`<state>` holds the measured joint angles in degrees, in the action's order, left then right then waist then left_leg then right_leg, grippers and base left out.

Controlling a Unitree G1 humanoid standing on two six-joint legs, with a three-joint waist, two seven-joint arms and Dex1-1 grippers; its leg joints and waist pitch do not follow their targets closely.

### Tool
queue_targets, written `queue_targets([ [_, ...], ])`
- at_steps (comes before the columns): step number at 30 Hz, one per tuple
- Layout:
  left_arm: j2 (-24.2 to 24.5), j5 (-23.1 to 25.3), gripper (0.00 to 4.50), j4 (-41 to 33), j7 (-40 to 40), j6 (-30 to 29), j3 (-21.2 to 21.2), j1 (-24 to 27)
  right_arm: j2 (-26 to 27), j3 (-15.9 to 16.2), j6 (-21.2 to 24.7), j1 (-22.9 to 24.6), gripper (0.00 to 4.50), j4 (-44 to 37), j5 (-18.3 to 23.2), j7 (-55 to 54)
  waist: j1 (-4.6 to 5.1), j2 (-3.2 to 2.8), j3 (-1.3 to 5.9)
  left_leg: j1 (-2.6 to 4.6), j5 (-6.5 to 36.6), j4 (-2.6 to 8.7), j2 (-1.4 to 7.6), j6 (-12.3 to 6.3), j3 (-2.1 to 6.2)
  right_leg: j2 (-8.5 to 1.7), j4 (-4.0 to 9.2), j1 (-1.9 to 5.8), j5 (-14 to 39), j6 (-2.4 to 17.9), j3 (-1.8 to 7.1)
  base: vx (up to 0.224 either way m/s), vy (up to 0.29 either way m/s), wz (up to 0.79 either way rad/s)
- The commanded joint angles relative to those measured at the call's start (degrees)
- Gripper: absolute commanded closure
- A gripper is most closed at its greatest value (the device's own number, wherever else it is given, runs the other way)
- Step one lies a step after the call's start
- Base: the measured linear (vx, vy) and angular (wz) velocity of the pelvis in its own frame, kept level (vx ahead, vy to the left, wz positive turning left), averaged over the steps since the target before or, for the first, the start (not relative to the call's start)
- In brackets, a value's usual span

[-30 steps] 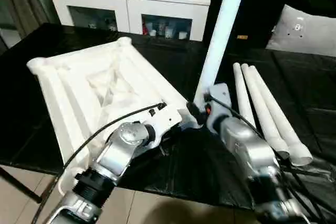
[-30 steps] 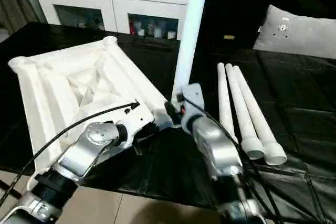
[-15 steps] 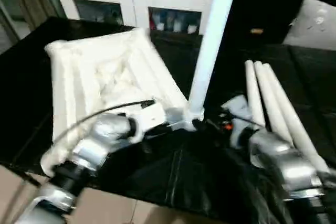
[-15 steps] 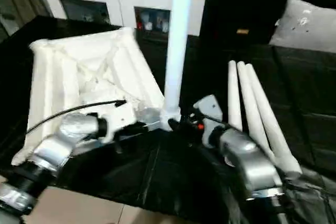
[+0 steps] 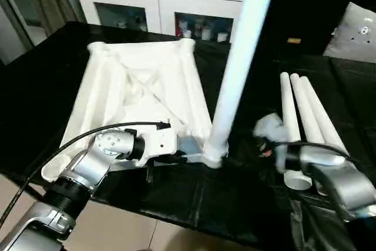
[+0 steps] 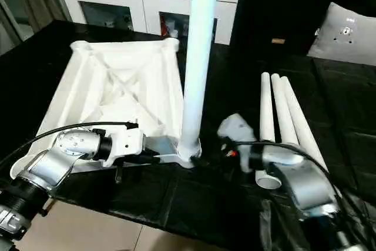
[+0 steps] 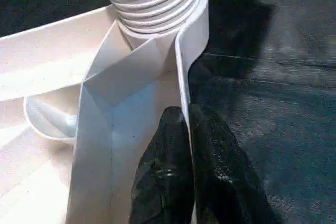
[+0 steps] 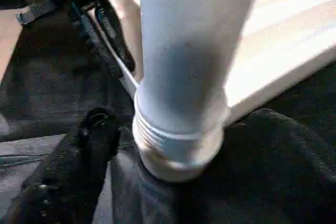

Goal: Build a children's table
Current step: Rotate leg to tighten

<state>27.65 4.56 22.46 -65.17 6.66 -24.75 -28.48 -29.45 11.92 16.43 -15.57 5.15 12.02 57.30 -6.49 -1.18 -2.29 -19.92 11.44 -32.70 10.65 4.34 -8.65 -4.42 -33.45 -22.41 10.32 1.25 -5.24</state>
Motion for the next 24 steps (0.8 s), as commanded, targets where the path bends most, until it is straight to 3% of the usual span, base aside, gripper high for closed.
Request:
queue_targets([
  [1, 0.15, 1.94, 4.50, 1.37, -2.89, 0.81, -4.27, 1.07, 0.27, 0.44, -1.45, -0.86, 0.59, 1.45, -0.76, 0.33, -0.15, 0.44, 3.31, -0.06, 6.64, 3.30, 2.69, -3.43, -0.10, -4.42, 2.72, 3.13, 7.24, 12.25, 3.23, 0.000, 0.000, 0.00],
  [14, -0.01, 1.77, 4.50, 1.34, -4.08, 1.23, -3.87, 1.94, 2.51, 0.44, -2.77, -1.37, 1.67, 5.34, 0.96, 3.25, -0.31, 0.59, 3.19, -0.29, 7.88, 3.25, 2.56, -2.87, -0.07, -4.36, 2.84, 3.11, 10.22, 11.04, 3.19, 0.000, 0.000, 0.00],
  [21, -0.23, 0.79, 4.50, 0.82, -4.47, -0.34, -3.51, 2.96, 2.99, 0.59, -0.88, 1.93, 1.78, 3.33, 2.84, 4.09, -0.36, 0.41, 3.22, -0.20, 8.60, 3.31, 2.66, -2.53, 0.00, -4.29, 2.89, 3.09, 10.68, 10.70, 3.21, 0.000, 0.000, 0.00],
  [24, -1.81, 0.12, 4.50, -0.74, -2.21, -4.00, -2.79, 3.86, 4.36, 0.68, 2.00, 3.60, 1.78, 1.61, 3.73, 1.82, -0.34, 0.52, 3.19, -0.13, 9.20, 3.44, 2.69, -2.48, -0.02, -4.30, 2.98, 3.11, 11.51, 10.72, 3.24, 0.000, 0.000, 0.00],
])
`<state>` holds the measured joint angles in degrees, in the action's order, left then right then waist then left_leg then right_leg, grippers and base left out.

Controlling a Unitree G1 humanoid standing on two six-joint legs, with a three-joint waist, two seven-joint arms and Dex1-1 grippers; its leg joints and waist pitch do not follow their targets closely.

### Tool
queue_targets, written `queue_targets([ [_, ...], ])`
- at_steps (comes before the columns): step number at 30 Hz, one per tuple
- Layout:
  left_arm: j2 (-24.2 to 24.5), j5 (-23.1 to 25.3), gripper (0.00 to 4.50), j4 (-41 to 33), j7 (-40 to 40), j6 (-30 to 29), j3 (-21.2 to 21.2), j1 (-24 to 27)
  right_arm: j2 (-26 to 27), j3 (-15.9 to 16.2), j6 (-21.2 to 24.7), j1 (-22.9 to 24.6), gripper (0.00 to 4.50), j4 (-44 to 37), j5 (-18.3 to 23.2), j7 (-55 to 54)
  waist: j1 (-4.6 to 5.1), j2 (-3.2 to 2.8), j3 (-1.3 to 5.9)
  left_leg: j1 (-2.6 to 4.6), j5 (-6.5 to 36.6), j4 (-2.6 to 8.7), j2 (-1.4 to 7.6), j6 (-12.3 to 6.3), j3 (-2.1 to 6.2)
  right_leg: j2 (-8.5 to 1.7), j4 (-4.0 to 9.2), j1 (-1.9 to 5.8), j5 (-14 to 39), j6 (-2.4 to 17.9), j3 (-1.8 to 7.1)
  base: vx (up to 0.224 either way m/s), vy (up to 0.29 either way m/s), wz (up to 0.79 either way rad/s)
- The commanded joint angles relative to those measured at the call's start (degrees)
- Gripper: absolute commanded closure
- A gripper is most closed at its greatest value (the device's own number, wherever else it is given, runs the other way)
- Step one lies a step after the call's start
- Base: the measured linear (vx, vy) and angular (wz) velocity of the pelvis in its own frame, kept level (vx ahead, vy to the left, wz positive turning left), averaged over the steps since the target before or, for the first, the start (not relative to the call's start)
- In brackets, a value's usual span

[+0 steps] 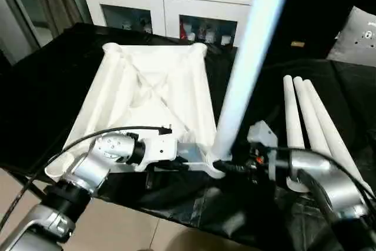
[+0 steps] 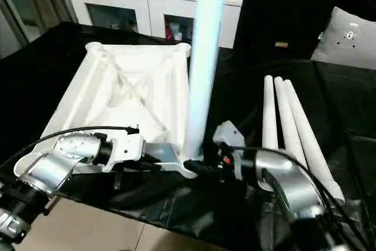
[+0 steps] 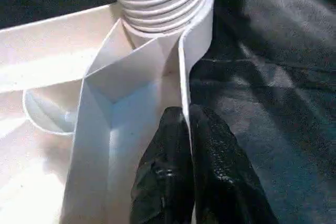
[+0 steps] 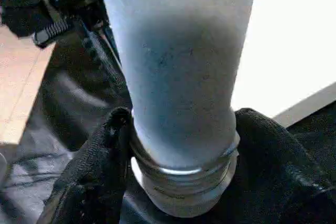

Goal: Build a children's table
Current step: Rotate leg to tighten

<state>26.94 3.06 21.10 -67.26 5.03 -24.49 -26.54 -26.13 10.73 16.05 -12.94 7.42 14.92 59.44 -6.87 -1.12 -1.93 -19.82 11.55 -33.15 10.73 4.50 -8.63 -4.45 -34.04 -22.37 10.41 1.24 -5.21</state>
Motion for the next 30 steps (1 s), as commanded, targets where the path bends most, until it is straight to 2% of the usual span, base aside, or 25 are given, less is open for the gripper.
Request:
queue_targets([
  [1, -2.25, 1.17, 4.50, -0.39, 1.59, -5.17, -2.43, 2.24, 2.86, 1.63, 4.26, 1.25, 1.78, -0.81, 0.51, -3.64, 0.16, 0.34, 2.68, -0.29, 9.85, 3.97, 2.53, -2.38, -0.05, -4.29, 3.75, 2.94, 13.06, 10.48, 3.20, 0.000, 0.000, 0.00],
  [2, -2.74, 0.95, 4.50, -0.73, 2.27, -6.12, -2.16, 2.34, 3.57, 1.54, 4.75, 1.30, 1.78, -0.79, 0.28, -4.92, 0.20, 0.20, 2.52, -0.14, 10.55, 4.14, 2.58, -1.90, 0.01, -4.30, 3.94, 2.89, 14.48, 10.17, 3.20, 0.000, 0.000, 0.00],
  [3, -3.84, 0.42, 4.50, -1.42, 3.72, -8.41, -1.53, 2.46, 5.09, 1.36, 5.61, 1.28, 1.78, -0.60, -0.40, -7.71, 0.53, 0.27, 2.02, 0.01, 13.84, 4.45, 2.45, -1.10, 0.03, -4.40, 4.59, 2.76, 20.17, 9.00, 3.12, 0.000, 0.000, 0.00],
  [4, -5.12, -0.15, 4.50, -2.18, 5.30, -10.93, -0.90, 2.49, 6.87, 0.99, 6.89, 1.07, 1.79, -0.19, -1.01, -10.90, 0.65, -0.01, 1.73, 0.31, 16.23, 4.52, 2.29, -0.66, 0.07, -4.39, 5.07, 2.54, 24.22, 8.11, 3.01, 0.000, 0.000, 0.00],
  [5, -6.41, -0.49, 4.50, -2.77, 6.94, -13.06, -0.33, 2.40, 8.63, 0.56, 7.85, 0.76, 1.79, 0.32, -1.70, -13.94, 0.98, 0.23, 1.76, 0.74, 18.61, 4.53, 2.09, 0.36, 0.21, -4.46, 5.59, 2.38, 29.61, 6.34, 2.90, 0.000, 0.000, 0.00],
  [6, -7.97, -0.74, 4.50, -3.25, 8.93, -15.61, 0.31, 2.16, 10.57, -0.06, 8.88, 0.27, 1.80, 1.00, -2.33, -17.35, 1.30, 0.10, 1.53, 0.85, 20.28, 4.62, 1.88, 1.03, 0.53, -4.57, 6.13, 2.28, 34.13, 4.47, 2.65, 0.000, 0.000, 0.00],
  [7, -9.69, -0.77, 4.50, -3.51, 11.08, -18.28, 1.01, 1.81, 12.60, -0.94, 9.96, -0.33, 1.80, 1.77, -2.75, -20.96, 1.85, 0.22, 1.53, 0.89, 21.35, 4.62, 1.71, 1.28, 0.77, -4.55, 6.65, 2.25, 36.61, 2.88, 2.33, 0.000, 0.000, 0.00],
  [9, -13.24, -0.34, 4.50, -2.66, 16.21, -22.48, 2.44, 0.75, 16.31, -3.17, 11.68, -1.97, 1.80, 4.27, -3.39, -27.93, 2.45, 0.12, 1.60, 0.78, 21.92, 4.59, 1.54, 1.39, 1.01, -4.50, 7.03, 2.23, 37.34, 1.78, 1.97, 0.000, 0.000, 0.00],
  [10, -14.54, -0.16, 4.50, -2.26, 18.18, -23.89, 2.99, 0.36, 17.53, -3.93, 12.21, -2.58, 1.80, 5.26, -3.78, -30.49, 2.85, -0.03, 1.59, 0.82, 22.14, 4.64, 1.62, 1.52, 0.92, -4.40, 7.03, 2.18, 36.87, 1.92, 1.97, 0.000, 0.000, 0.00],
  [11, -16.03, 0.24, 4.50, -1.68, 20.49, -25.13, 3.49, -0.13, 18.80, -4.61, 12.49, -3.38, 1.80, 6.72, -4.68, -33.65, 3.20, 0.04, 1.67, 1.04, 22.95, 4.51, 1.49, 1.38, 1.13, -4.34, 7.52, 2.12, 36.94, 1.58, 1.40, 0.000, 0.000, 0.00],
  [12, -17.39, 1.00, 4.50, -1.30, 22.77, -25.88, 3.93, -0.55, 19.69, -4.85, 11.82, -3.95, 1.80, 7.86, -5.50, -35.87, 3.39, -0.04, 1.69, 1.15, 23.30, 4.55, 1.53, 1.24, 1.13, -4.29, 7.57, 2.05, 36.54, 1.56, 1.37, 0.000, 0.000, 0.00],
  [13, -19.16, 2.12, 4.50, -0.88, 25.99, -26.96, 4.58, -1.14, 20.79, -4.89, 9.83, -4.56, 1.80, 9.16, -6.70, -37.98, 3.87, -0.04, 1.80, 0.89, 23.15, 4.66, 1.62, 0.94, 1.16, -4.22, 7.51, 2.08, 34.05, 1.97, 1.37, 0.000, 0.000, 0.00],
  [15, -20.06, 2.66, 4.50, -0.60, 27.42, -27.05, 4.69, -1.58, 21.30, -4.70, 8.47, -5.02, 1.80, 10.01, -8.85, -40.49, 3.76, 0.04, 1.86, 0.96, 22.55, 4.62, 1.56, 0.37, 1.00, -4.29, 7.53, 1.95, 32.65, 2.30, 1.63, 0.000, 0.000, 0.00],
  [16, -20.01, 2.82, 4.50, -0.51, 27.49, -26.83, 4.60, -1.63, 21.34, -4.78, 8.49, -4.98, 1.80, 9.96, -8.53, -40.11, 3.80, 0.09, 1.89, 0.74, 22.11, 4.71, 1.56, 0.16, 1.00, -4.24, 7.40, 2.08, 31.82, 2.50, 1.73, 0.000, 0.000, 0.00],
  [17, -19.64, 3.78, 4.50, -0.09, 27.83, -25.93, 4.11, -1.84, 21.63, -5.41, 8.72, -4.75, 1.25, 9.54, -6.85, -38.41, 3.71, 0.10, 1.91, 0.43, 21.55, 4.91, 1.68, -0.33, 1.07, -4.24, 7.15, 2.31, 30.39, 2.73, 1.86, 0.000, 0.000, 0.00],
  [18, -19.35, 4.28, 4.50, -0.06, 27.96, -26.06, 3.90, -1.89, 21.86, -5.93, 9.00, -4.65, 1.11, 9.13, -6.30, -38.29, 3.71, 0.05, 1.84, 0.42, 21.68, 5.01, 1.79, -0.43, 1.07, -4.22, 7.12, 2.26, 30.03, 2.80, 1.96, 0.000, 0.000, 0.00],
  [22, -17.04, 6.47, 4.50, 0.78, 28.49, -26.20, 3.23, -1.90, 21.27, -7.23, 8.97, -4.43, 0.89, 8.37, -5.64, -37.41, 3.46, 0.08, 1.99, 0.36, 20.44, 5.09, 1.89, -0.64, 0.87, -4.29, 6.68, 2.33, 27.20, 3.94, 2.40, 0.000, 0.000, 0.00],
  [23, -16.41, 6.86, 4.50, 1.13, 28.38, -25.87, 3.08, -1.91, 20.90, -7.32, 8.75, -4.34, 0.69, 8.27, -5.68, -37.06, 3.32, 0.02, 2.00, 0.42, 19.58, 5.06, 1.95, -0.71, 0.74, -4.37, 6.59, 2.27, 26.33, 4.46, 2.55, 0.000, 0.000, 0.00],
  [26, -14.02, 6.94, 4.50, 2.42, 26.75, -23.12, 3.16, -1.61, 19.13, -8.07, 7.40, -3.87, 0.51, 7.62, -4.53, -34.27, 3.12, -0.15, 2.11, 0.18, 18.56, 4.98, 1.93, -0.77, 0.71, -4.30, 6.21, 2.54, 24.05, 5.22, 2.71, 0.000, 0.000, 0.00],
  [28, -13.00, 6.74, 4.50, 3.10, 25.62, -21.56, 3.23, -1.52, 17.54, -8.02, 6.62, -3.45, 0.30, 6.86, -4.18, -31.84, 3.00, -0.24, 2.41, -0.27, 15.70, 4.89, 2.01, -1.07, 0.66, -4.34, 5.67, 2.92, 20.73, 6.03, 2.78, 0.000, 0.000, 0.00],
  [30, -12.19, 6.63, 4.50, 3.56, 24.63, -20.27, 3.14, -1.48, 16.12, -7.94, 6.27, -3.10, 0.24, 6.19, -3.81, -29.71, 3.02, -0.14, 2.43, -0.24, 14.96, 4.76, 2.01, -1.30, 0.49, -4.24, 5.62, 2.87, 19.45, 6.52, 2.80, 0.000, 0.000, 0.00],
])
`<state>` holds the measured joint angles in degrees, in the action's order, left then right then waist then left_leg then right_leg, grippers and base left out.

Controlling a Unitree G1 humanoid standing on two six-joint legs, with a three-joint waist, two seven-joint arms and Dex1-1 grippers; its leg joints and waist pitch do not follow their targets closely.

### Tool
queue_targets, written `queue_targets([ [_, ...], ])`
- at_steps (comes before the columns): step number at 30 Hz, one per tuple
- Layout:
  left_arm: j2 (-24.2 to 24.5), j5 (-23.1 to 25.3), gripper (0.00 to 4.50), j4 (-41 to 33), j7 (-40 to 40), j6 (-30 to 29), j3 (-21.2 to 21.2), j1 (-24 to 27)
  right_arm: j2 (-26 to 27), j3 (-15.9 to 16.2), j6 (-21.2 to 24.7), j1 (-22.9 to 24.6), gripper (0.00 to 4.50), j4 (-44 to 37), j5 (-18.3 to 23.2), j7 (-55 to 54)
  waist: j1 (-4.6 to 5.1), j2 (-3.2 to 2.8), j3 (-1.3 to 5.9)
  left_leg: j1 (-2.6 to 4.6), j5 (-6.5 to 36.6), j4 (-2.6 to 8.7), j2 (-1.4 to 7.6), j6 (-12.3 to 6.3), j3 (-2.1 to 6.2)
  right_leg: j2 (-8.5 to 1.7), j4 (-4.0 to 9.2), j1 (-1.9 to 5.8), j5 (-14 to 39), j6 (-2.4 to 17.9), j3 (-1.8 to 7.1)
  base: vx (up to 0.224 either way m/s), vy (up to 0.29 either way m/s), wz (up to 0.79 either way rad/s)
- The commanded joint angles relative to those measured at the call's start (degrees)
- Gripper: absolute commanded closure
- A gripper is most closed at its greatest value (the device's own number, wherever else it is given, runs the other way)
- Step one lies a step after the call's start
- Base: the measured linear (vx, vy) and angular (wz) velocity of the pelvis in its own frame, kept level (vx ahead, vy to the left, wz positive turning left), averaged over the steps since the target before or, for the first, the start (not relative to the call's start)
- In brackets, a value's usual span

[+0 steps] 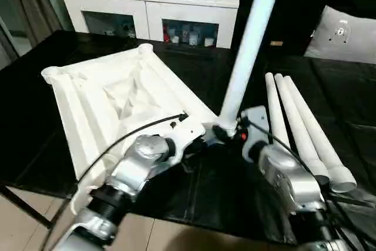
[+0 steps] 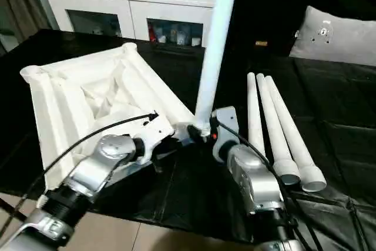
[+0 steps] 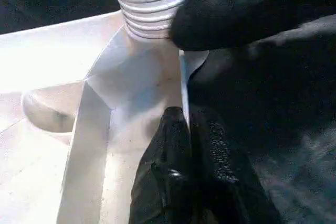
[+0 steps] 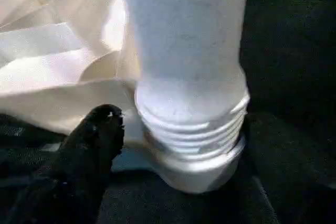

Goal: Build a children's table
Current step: Rotate leg to tighten

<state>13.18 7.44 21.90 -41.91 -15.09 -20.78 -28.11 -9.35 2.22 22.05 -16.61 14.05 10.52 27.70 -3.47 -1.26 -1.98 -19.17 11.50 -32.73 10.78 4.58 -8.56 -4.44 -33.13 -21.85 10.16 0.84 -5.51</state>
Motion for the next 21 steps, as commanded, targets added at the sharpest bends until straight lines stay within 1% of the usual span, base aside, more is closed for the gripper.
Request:
queue_targets([
  [1, 3.36, 1.92, 4.50, 3.24, -3.39, 2.37, -1.19, 0.19, -3.72, 0.77, -0.57, 1.00, 0.13, -1.54, 1.10, 6.27, -0.70, 0.09, 2.69, -0.97, 12.80, 4.15, 1.93, -2.12, 0.31, -4.18, 4.43, 2.63, 16.70, 7.72, 3.12, 0.000, 0.000, 0.00],
  [2, 3.86, 1.77, 4.50, 3.32, -4.23, 3.05, -1.41, 0.22, -4.57, 0.83, -0.80, 1.08, 0.05, -1.81, 1.21, 7.44, -0.76, 0.10, 2.82, -1.03, 11.77, 4.07, 2.03, -2.21, 0.30, -4.18, 4.06, 2.78, 14.81, 8.16, 3.17, 0.000, 0.000, 0.00],
  [3, 4.98, 1.65, 4.50, 3.58, -5.88, 4.85, -2.04, 0.25, -6.45, 1.11, -1.59, 1.12, 0.05, -2.18, 1.03, 9.69, -0.85, 0.16, 2.90, -1.10, 10.02, 3.94, 2.00, -2.78, 0.23, -4.12, 3.79, 2.84, 12.04, 9.13, 3.11, 0.000, 0.000, 0.00],
  [4, 5.66, 1.59, 4.50, 3.73, -6.96, 6.38, -2.51, 0.28, -7.49, 1.34, -2.26, 1.05, 0.05, -2.27, 0.69, 10.69, -0.87, 0.13, 2.98, -1.11, 9.38, 3.82, 2.03, -2.92, 0.17, -4.16, 3.63, 2.88, 10.85, 9.51, 3.13, 0.000, 0.000, 0.00],
  [5, 7.29, 1.52, 4.50, 3.73, -9.91, 8.93, -3.68, 0.48, -9.81, 1.69, -3.69, 0.68, 0.05, -2.55, 0.27, 13.36, -0.77, 0.20, 3.03, -1.22, 7.94, 3.69, 1.98, -3.30, 0.09, -4.11, 3.33, 2.95, 8.65, 10.31, 3.13, 0.000, 0.000, 0.00],
  [6, 7.29, 1.52, 4.50, 3.73, -9.91, 8.93, -3.68, 0.48, -9.81, 1.69, -3.69, 0.68, 0.05, -2.55, 0.27, 13.36, -0.83, 0.15, 3.04, -1.27, 7.62, 3.63, 1.92, -3.60, 0.11, -4.12, 3.29, 2.97, 8.23, 10.59, 3.03, 0.000, 0.000, 0.00],
  [7, 9.14, 1.77, 4.50, 3.57, -13.11, 11.39, -5.14, 0.76, -11.87, 1.98, -4.84, 0.23, 0.05, -3.13, 0.45, 16.54, -0.81, 0.11, 3.10, -1.21, 7.17, 3.53, 2.03, -4.05, 0.05, -4.11, 3.08, 2.98, 7.11, 11.33, 3.01, 0.000, 0.000, 0.00],
  [9, 10.25, 2.02, 4.50, 3.86, -15.17, 13.08, -6.02, 0.78, -13.26, 2.41, -6.05, -0.03, 0.05, -3.40, 0.81, 19.23, -0.88, 0.12, 2.93, -1.05, 8.53, 3.60, 2.16, -4.29, -0.05, -4.16, 3.22, 2.86, 8.65, 11.63, 3.01, 0.000, 0.000, 0.00],
  [10, 10.63, 1.91, 4.50, 3.87, -16.20, 13.82, -6.28, 0.83, -13.79, 2.70, -6.17, -0.07, 0.05, -3.54, 0.97, 20.23, -0.97, 0.06, 2.85, -0.97, 8.97, 3.69, 2.27, -4.06, -0.10, -4.23, 3.30, 2.83, 9.72, 11.68, 3.08, 0.000, 0.000, 0.00],
  [11, 11.53, 1.51, 4.50, 3.59, -18.80, 15.13, -6.95, 1.01, -14.92, 3.48, -6.93, -0.08, 0.05, -3.79, 1.14, 22.50, -1.07, 0.03, 2.78, -0.94, 9.42, 3.75, 2.29, -3.98, -0.06, -4.20, 3.39, 2.78, 10.54, 11.67, 3.03, 0.000, 0.000, 0.00],
  [13, 12.75, 0.73, 4.50, 3.06, -22.54, 16.57, -7.86, 1.27, -16.22, 4.55, -7.46, 0.03, 0.05, -4.30, 1.74, 25.82, -1.63, 0.35, 2.70, -0.72, 10.70, 3.85, 2.41, -3.67, -0.15, -4.32, 3.62, 2.67, 13.44, 11.01, 3.13, 0.000, 0.000, 0.00],
  [14, 13.08, 0.48, 4.50, 2.87, -23.58, 16.79, -8.10, 1.35, -16.52, 4.84, -7.53, 0.09, 0.05, -4.52, 2.03, 26.81, -1.81, 0.29, 2.69, -0.70, 10.65, 3.93, 2.48, -3.57, -0.12, -4.35, 3.57, 2.69, 13.69, 10.99, 3.17, 0.000, 0.000, 0.00],
  [15, 13.42, 0.03, 4.50, 2.57, -24.96, 17.20, -8.29, 1.42, -16.77, 5.32, -7.48, 0.19, 0.05, -4.91, 2.48, 28.08, -1.92, 0.35, 2.71, -0.65, 10.42, 3.89, 2.51, -3.39, -0.22, -4.31, 3.50, 2.58, 13.39, 11.10, 3.23, 0.000, 0.000, 0.00],
  [16, 13.68, -0.34, 4.50, 2.36, -26.04, 17.57, -8.42, 1.46, -16.96, 5.74, -7.49, 0.27, 0.20, -5.21, 2.80, 29.11, -2.22, 0.24, 2.75, -0.56, 10.28, 3.90, 2.56, -3.45, -0.20, -4.33, 3.43, 2.58, 13.10, 11.25, 3.22, 0.000, 0.000, 0.00],
  [17, 13.96, -0.77, 4.50, 2.28, -27.28, 18.14, -8.58, 1.43, -17.12, 6.32, -7.56, 0.38, 0.32, -5.53, 3.12, 30.49, -2.29, 0.25, 2.74, -0.64, 10.21, 3.90, 2.58, -3.49, -0.21, -4.30, 3.33, 2.60, 12.78, 11.29, 3.23, 0.000, 0.000, 0.00],
  [20, 14.21, -0.97, 4.50, 2.24, -28.57, 18.67, -8.89, 1.29, -16.99, 6.91, -7.57, 0.39, 0.45, -5.46, 3.17, 31.46, -2.75, 0.30, 2.82, -0.58, 9.26, 3.87, 2.70, -3.35, -0.21, -4.37, 3.14, 2.56, 11.52, 11.60, 3.27, 0.000, 0.000, 0.00],
  [21, 14.47, -0.84, 4.50, 2.37, -29.92, 19.27, -9.31, 1.03, -16.47, 7.71, -7.68, 0.06, 0.59, -4.68, 2.81, 31.83, -2.94, 0.27, 2.88, -0.53, 9.07, 3.84, 2.68, -3.18, -0.25, -4.34, 3.04, 2.54, 11.20, 11.73, 3.26, 0.000, 0.000, 0.00],
])
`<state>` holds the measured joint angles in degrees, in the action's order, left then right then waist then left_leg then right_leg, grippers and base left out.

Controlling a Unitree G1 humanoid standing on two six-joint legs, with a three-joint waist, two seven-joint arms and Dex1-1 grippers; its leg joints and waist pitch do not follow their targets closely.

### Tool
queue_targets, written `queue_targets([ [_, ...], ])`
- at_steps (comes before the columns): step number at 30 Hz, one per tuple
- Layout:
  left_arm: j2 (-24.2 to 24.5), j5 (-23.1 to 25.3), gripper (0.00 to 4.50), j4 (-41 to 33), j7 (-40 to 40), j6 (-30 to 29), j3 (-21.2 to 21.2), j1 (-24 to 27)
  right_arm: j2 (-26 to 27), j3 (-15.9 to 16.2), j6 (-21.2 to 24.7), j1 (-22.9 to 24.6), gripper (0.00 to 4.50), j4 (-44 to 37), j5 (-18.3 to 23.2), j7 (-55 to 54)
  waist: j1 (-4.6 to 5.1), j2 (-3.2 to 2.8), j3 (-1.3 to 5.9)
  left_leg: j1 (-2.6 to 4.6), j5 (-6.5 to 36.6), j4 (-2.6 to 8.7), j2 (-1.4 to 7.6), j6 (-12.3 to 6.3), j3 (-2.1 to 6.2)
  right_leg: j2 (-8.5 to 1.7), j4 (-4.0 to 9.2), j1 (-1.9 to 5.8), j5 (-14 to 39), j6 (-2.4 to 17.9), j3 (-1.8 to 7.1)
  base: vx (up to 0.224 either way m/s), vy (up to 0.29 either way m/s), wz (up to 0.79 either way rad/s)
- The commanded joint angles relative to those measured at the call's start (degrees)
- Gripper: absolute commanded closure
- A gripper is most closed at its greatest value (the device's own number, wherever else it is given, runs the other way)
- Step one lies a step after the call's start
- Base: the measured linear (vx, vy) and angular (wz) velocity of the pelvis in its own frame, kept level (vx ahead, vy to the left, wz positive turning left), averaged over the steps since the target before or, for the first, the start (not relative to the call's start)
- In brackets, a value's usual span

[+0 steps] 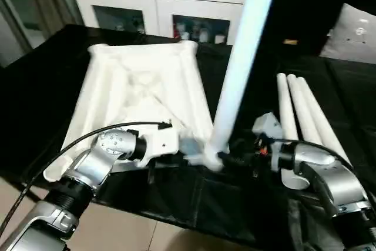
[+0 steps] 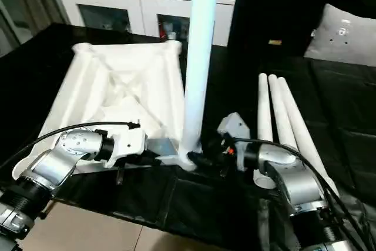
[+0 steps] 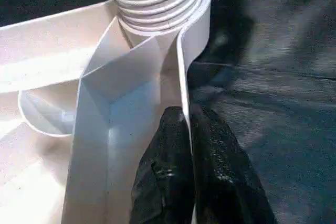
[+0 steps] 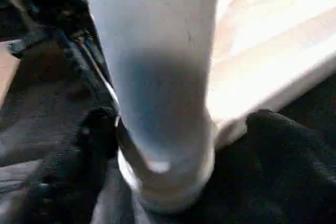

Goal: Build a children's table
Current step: Rotate leg to tighten

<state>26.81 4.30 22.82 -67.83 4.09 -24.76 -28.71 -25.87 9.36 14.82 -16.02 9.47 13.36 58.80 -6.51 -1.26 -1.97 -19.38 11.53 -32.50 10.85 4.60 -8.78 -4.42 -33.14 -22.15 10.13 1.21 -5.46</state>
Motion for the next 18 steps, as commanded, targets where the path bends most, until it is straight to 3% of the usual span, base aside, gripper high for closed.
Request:
queue_targets([
  [1, 0.86, 2.31, 4.50, 1.48, -4.10, 0.15, -5.35, 1.61, 0.11, 0.62, -0.44, -0.58, 0.74, 0.00, -0.02, 0.77, 0.02, 0.25, 2.86, -0.31, 8.98, 3.62, 2.60, -3.16, -0.03, -4.36, 3.11, 2.81, 11.21, 11.35, 3.23, 0.000, 0.000, 0.00],
  [13, 1.02, 2.77, 4.50, 2.70, -7.00, 1.15, -5.51, 0.99, 0.57, 1.93, 1.14, -2.21, 1.74, 3.04, 0.81, 4.11, -0.10, 0.18, 2.87, -0.33, 9.91, 3.64, 2.46, -2.33, -0.03, -4.35, 3.22, 3.05, 12.82, 10.81, 3.17, 0.000, 0.000, 0.00],
  [18, 0.83, 1.93, 4.50, 1.60, -7.26, -0.21, -5.22, 2.21, 1.27, 2.03, 3.09, -1.24, 1.87, 2.18, 2.30, 4.75, -0.09, 0.16, 2.93, -0.30, 9.52, 3.63, 2.53, -2.41, -0.01, -4.30, 3.08, 3.07, 11.93, 11.06, 3.17, 0.000, 0.000, 0.00],
])
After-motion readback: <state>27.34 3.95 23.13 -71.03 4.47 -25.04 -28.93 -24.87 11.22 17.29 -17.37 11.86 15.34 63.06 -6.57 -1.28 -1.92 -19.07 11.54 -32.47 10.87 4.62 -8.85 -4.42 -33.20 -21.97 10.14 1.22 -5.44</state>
